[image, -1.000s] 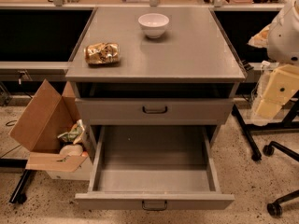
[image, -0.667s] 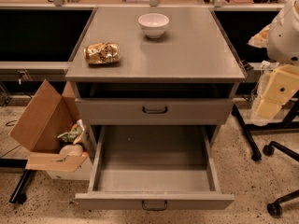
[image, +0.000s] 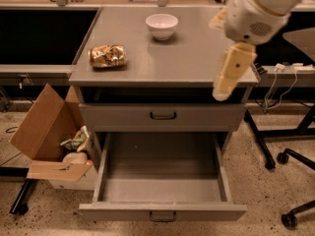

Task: Place orange can into middle drawer

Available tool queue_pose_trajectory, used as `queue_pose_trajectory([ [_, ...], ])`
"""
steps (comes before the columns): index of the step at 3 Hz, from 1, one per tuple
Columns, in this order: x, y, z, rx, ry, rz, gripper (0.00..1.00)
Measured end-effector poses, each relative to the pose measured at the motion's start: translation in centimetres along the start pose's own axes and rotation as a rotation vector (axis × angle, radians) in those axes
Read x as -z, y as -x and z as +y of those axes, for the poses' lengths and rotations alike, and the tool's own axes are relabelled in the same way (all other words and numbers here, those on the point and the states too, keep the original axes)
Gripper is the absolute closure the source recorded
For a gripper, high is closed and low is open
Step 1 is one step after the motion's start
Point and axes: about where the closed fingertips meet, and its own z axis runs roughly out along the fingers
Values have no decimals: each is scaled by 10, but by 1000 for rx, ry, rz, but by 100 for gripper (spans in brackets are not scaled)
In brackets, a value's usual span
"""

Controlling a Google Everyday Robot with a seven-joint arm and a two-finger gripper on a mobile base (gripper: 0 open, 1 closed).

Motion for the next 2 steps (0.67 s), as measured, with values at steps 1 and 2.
queue_pose_trajectory([
  [1,-37,39,-28,20,15,-106,0],
  [2,-38,39,-28,20,15,-106,0],
])
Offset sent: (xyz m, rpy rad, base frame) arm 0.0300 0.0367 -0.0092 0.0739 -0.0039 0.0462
